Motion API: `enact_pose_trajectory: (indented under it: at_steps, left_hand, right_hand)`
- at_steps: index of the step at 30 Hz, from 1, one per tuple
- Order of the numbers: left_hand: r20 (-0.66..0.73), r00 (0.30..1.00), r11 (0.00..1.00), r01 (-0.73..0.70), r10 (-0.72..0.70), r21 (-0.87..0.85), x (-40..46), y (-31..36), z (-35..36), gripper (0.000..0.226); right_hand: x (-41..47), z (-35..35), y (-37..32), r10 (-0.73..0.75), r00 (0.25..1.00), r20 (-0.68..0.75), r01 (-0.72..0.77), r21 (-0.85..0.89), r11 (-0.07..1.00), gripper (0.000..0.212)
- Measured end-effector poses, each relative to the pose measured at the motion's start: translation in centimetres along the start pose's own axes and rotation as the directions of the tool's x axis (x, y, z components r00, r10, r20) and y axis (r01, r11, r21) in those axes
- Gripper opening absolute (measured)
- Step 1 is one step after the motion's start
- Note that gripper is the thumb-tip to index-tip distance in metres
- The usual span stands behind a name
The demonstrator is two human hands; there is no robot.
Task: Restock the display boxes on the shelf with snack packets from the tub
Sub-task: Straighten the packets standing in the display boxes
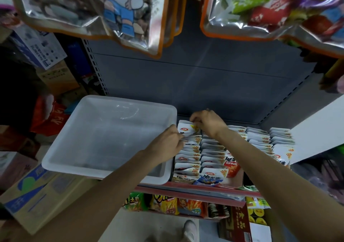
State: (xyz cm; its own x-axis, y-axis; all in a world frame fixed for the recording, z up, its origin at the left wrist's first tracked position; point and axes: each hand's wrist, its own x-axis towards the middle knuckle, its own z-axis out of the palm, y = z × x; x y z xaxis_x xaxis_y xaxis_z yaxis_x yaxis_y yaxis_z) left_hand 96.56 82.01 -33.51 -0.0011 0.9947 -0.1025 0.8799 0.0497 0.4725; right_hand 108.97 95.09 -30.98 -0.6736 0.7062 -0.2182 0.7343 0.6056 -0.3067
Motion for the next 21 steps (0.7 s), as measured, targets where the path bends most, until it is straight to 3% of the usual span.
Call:
enact_pose_trajectory:
  at_steps: [4,9,16,21]
  left_hand:
    - [-0.021,0.999,0.999,-0.044,0.045,0.029,-0.3,-0.2,-0.2,0.035]
    - [-0.018,0.997,0.997,-0.068,0.069,0.04,-0.2,-0.4,-0.5,0.034]
    - [0.011,0.997,0.994,-0.072,0.071,0.08,0.1,-0.4,-0.8,0.03]
    - [0.046,0.999,1.0,-0.016,0.015,0.024,-0.4,-0.6,-0.4,0.027]
  right_hand:
    - [0.0,0.2,0.2,-0.026,0.997,-0.071,0.015,-0.15,0.989,0.013]
    - [0.2,1.0,0.5,-0.113,0.992,-0.055,0.093,-0.281,0.955,0.028]
    - [-0.7,-0.4,0.1,-0.132,0.986,0.097,0.146,-0.149,0.978,0.024]
    - [-0.6,-0.6,0.1,-0.118,0.991,0.069,0.124,-0.093,0.988,0.029]
